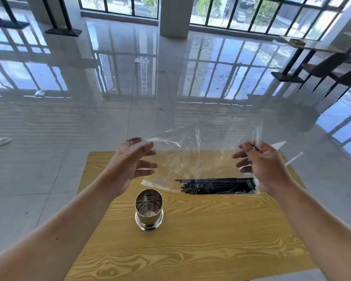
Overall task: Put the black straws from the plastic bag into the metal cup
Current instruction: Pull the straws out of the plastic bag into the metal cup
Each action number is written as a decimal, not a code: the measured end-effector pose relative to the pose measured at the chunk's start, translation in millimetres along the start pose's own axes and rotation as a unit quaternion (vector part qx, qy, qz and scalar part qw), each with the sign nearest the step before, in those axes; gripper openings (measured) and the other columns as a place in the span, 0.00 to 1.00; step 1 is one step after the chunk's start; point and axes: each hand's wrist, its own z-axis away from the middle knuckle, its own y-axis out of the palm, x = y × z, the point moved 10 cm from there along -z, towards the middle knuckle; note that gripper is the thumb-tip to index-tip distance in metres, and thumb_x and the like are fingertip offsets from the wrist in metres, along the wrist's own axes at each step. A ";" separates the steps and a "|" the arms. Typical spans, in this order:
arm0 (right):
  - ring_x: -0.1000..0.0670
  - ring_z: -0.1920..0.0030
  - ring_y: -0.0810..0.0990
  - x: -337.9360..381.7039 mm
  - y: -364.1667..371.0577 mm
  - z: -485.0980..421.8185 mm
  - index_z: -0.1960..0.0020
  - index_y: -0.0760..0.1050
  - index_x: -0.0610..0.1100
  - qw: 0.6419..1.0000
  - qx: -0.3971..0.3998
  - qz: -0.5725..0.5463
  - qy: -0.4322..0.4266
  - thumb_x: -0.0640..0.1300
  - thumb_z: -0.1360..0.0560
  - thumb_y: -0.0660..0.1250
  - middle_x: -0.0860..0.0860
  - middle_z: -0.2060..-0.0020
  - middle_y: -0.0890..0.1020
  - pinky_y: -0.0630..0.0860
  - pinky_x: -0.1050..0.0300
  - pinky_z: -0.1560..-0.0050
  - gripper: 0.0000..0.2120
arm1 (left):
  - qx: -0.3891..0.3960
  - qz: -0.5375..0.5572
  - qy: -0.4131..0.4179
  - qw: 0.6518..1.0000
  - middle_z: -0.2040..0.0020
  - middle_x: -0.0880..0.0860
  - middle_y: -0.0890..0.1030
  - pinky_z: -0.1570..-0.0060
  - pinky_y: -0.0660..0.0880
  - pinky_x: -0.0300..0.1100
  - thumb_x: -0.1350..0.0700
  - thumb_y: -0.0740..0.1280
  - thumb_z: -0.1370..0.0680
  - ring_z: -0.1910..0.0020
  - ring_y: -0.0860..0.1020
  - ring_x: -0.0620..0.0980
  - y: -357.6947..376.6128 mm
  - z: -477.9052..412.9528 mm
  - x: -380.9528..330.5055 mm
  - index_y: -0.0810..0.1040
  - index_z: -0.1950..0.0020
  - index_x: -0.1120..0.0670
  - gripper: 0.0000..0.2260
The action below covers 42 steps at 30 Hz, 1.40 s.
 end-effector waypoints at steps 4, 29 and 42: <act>0.48 0.67 0.84 -6.8 -1.2 5.2 0.45 0.79 0.41 1.000 0.011 0.006 0.009 0.44 0.13 0.64 0.44 0.59 0.89 0.80 0.57 0.70 0.08 | 0.007 0.001 -0.019 1.000 0.41 0.60 0.85 0.58 0.84 0.53 0.38 0.85 0.38 0.55 0.86 0.60 -3.6 9.2 12.8 0.67 0.25 0.50 0.49; 0.48 0.66 0.84 -10.9 24.6 3.7 0.45 0.81 0.43 0.992 0.034 0.122 0.022 0.44 0.13 0.65 0.45 0.58 0.90 0.80 0.55 0.68 0.07 | -0.079 0.024 -0.100 0.991 0.38 0.62 0.83 0.57 0.87 0.54 0.43 0.76 0.24 0.57 0.87 0.57 -38.4 15.5 81.8 0.70 0.30 0.52 0.28; 0.48 0.66 0.85 -1.5 50.2 -7.6 0.46 0.81 0.45 0.988 0.053 0.147 0.015 0.45 0.13 0.65 0.47 0.59 0.90 0.80 0.51 0.66 0.07 | -0.110 0.041 -0.085 0.989 0.42 0.60 0.85 0.58 0.85 0.51 0.46 0.69 0.17 0.60 0.86 0.56 -61.7 21.2 84.3 0.70 0.30 0.51 0.19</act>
